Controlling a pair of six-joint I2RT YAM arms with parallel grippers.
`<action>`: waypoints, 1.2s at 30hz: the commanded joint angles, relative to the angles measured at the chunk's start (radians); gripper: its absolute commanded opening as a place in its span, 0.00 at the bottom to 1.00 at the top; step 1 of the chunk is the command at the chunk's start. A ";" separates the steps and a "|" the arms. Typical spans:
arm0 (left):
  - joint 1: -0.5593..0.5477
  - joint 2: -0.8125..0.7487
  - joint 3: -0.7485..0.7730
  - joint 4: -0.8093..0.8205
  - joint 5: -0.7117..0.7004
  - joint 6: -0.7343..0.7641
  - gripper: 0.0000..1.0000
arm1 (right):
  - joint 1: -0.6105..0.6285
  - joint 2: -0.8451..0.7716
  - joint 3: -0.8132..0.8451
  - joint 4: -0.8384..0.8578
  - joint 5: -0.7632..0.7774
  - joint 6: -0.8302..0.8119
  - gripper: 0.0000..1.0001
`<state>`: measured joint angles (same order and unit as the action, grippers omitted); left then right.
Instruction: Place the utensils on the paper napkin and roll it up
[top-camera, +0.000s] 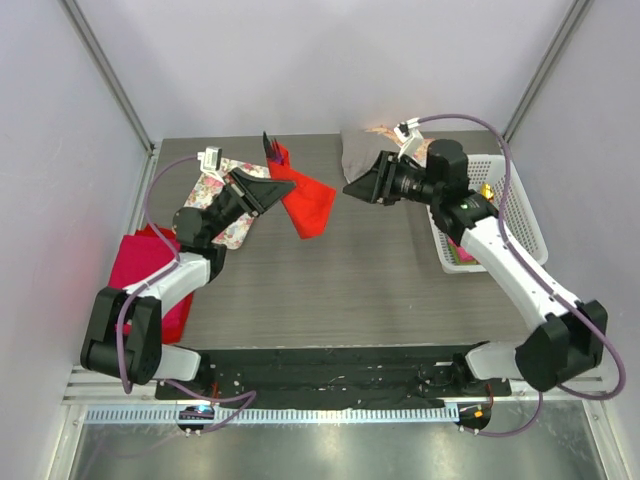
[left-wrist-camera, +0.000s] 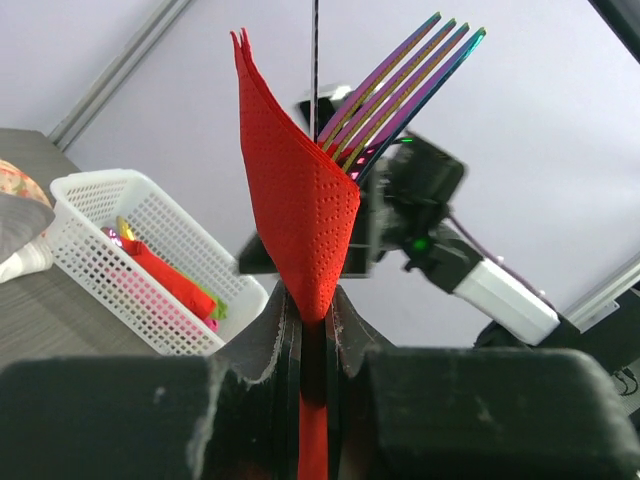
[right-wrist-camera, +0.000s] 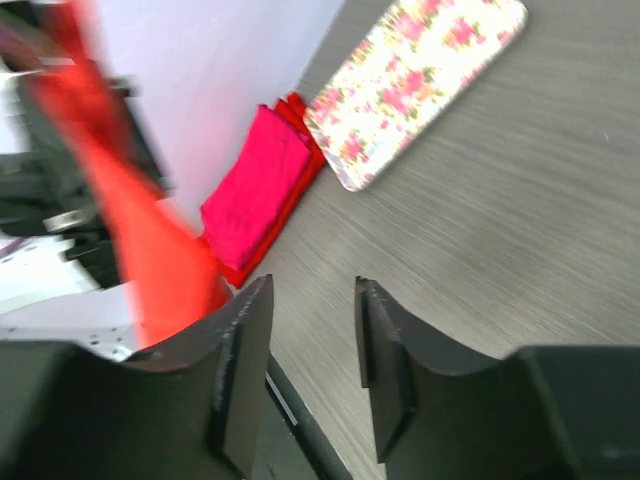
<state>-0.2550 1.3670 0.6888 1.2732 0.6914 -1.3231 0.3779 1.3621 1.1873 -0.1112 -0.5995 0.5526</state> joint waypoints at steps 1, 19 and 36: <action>0.005 0.007 0.041 0.218 -0.039 0.036 0.00 | 0.023 -0.118 0.089 -0.042 0.007 -0.033 0.47; 0.002 -0.002 0.069 0.207 -0.015 0.005 0.00 | 0.256 0.101 0.267 -0.156 0.162 -0.152 0.57; -0.007 0.006 0.074 0.275 -0.009 -0.067 0.00 | 0.257 0.098 0.172 0.027 -0.046 -0.103 0.65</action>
<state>-0.2539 1.3937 0.7166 1.2675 0.6922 -1.3533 0.6312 1.4818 1.3689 -0.1654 -0.5724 0.4389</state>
